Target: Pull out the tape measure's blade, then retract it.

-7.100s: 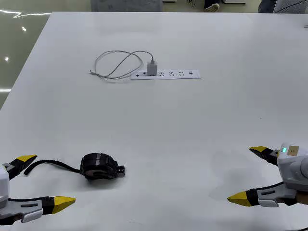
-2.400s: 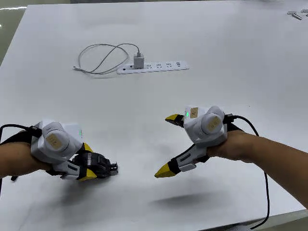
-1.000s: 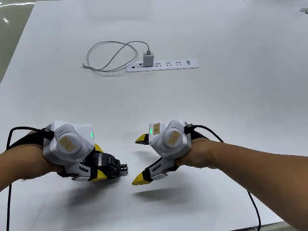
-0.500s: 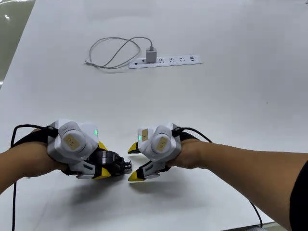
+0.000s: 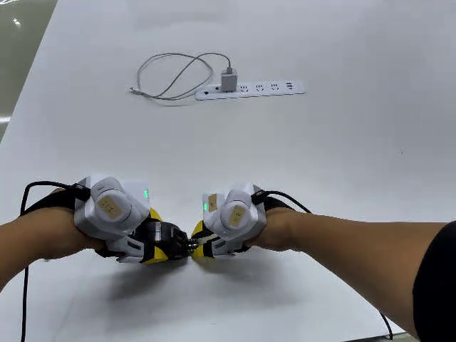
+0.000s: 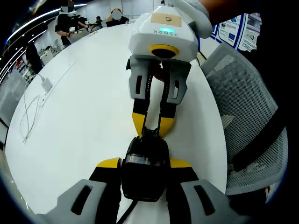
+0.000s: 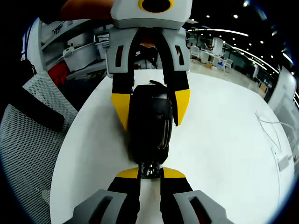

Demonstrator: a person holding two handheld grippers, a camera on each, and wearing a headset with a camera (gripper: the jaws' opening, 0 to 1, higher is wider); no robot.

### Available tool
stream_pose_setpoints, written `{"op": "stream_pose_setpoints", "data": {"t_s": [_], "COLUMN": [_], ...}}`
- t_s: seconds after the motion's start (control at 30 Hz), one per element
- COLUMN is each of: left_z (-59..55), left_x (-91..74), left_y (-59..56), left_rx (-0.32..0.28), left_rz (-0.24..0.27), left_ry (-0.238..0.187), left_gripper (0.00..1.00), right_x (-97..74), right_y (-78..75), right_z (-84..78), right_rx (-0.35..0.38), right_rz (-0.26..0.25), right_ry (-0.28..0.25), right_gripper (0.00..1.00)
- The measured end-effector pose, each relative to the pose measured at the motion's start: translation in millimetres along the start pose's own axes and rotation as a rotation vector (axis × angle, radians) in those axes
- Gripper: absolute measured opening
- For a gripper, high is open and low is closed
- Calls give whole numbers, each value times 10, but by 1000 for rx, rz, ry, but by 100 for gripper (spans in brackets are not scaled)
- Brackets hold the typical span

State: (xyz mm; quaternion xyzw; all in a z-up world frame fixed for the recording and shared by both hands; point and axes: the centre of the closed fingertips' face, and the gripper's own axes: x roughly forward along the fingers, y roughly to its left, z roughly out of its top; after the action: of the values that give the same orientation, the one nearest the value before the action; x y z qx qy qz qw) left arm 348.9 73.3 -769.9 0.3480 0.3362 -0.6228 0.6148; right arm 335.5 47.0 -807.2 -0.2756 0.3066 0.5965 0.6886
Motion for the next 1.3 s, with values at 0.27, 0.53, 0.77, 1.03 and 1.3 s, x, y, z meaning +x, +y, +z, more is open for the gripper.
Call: {"op": "stream_pose_setpoints", "data": {"t_s": [0.27,0.53,0.77,1.03,1.3], "left_z": [-1,-8,-18,-19,-17], "left_x": [8,5,-8,-13,-8], "left_y": [6,10,4,13,12], "left_rx": [4,4,8,14,13], "left_rz": [3,0,3,14,12], "left_ry": [-2,3,12,10,14], "left_gripper": [32,32,32,32,32], "right_x": [32,25,8,1,-21], "right_y": [-29,-18,-14,-15,-21], "right_z": [62,40,35,23,-19], "right_rx": [68,28,45,34,41], "right_rz": [-5,6,2,8,7], "right_ry": [4,-14,-33,-15,-3], "right_gripper": [12,9,8,8,8]}}
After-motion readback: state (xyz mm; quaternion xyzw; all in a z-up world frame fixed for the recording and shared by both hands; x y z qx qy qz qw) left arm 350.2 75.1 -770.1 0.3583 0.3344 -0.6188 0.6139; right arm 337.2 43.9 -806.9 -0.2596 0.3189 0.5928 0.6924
